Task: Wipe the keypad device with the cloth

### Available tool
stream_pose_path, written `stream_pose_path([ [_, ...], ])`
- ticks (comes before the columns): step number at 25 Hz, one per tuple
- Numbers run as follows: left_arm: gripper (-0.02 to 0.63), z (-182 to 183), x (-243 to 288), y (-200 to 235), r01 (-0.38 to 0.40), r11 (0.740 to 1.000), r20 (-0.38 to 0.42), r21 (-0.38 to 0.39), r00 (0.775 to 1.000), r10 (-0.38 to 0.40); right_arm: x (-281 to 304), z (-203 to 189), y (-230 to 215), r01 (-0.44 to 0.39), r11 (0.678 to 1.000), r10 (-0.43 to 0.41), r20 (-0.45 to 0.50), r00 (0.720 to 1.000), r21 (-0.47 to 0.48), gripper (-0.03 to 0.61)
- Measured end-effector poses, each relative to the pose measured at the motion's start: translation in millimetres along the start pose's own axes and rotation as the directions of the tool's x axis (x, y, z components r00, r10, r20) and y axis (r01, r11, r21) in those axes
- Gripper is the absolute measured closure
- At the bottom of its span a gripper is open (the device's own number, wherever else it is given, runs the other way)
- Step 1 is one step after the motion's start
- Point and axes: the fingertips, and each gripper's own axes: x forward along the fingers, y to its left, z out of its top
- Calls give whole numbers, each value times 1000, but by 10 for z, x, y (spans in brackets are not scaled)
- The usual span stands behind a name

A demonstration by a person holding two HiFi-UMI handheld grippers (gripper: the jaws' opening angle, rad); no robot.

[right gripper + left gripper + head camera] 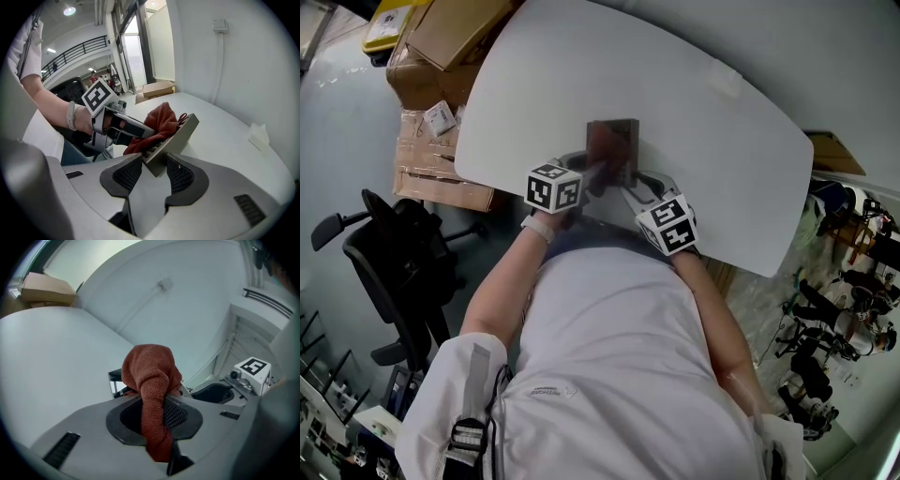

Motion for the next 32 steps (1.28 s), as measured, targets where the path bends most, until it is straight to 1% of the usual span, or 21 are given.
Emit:
stream_pose_path([
  [8, 532, -209, -153, 394, -125, 992, -49, -22, 991, 123, -3, 1, -4, 18, 1000, -18, 7, 1000, 7, 425],
  [10, 532, -241, -179, 460, -163, 987, -76, 9, 984, 163, -3, 4, -9, 23, 1000, -23, 11, 1000, 7, 425],
  [13, 532, -264, -204, 544, -224, 971, -108, 83, 967, 233, 2, 4, -7, 29, 1000, -29, 13, 999, 9, 425],
  [15, 532, -279, -220, 594, -254, 961, -122, 105, 956, 266, 9, 8, 2, 32, 999, -32, 12, 999, 5, 425],
  [16, 532, -281, -220, 607, -258, 960, -128, 107, 954, 271, 9, 10, 2, 34, 999, -34, 11, 999, 3, 425],
  [20, 532, -272, -247, 618, -247, 967, -153, 70, 955, 255, 13, 4, 16, 38, 999, -38, 7, 999, 3, 425],
  [22, 532, -167, -258, 550, -226, 972, -131, 68, 964, 233, 17, 5, 18, 37, 999, -37, 8, 999, 2, 425],
  [25, 532, 132, -218, 270, -138, 988, -54, 69, 988, 142, 10, 2, 11, 35, 999, -35, 9, 999, 0, 426],
  [27, 532, 331, -159, 44, -65, 996, -12, 68, 998, 66, 9, 1, 12, 35, 999, -35, 7, 999, -2, 425],
  [30, 532, 550, -43, -231, 26, 998, 27, 64, 999, -28, 20, 9, 22, 37, 999, -36, 4, 999, -7, 425],
  [32, 532, 613, 44, -356, 68, 996, 30, 60, 997, -69, 20, 4, 24, 36, 999, -36, 2, 999, -11, 425],
])
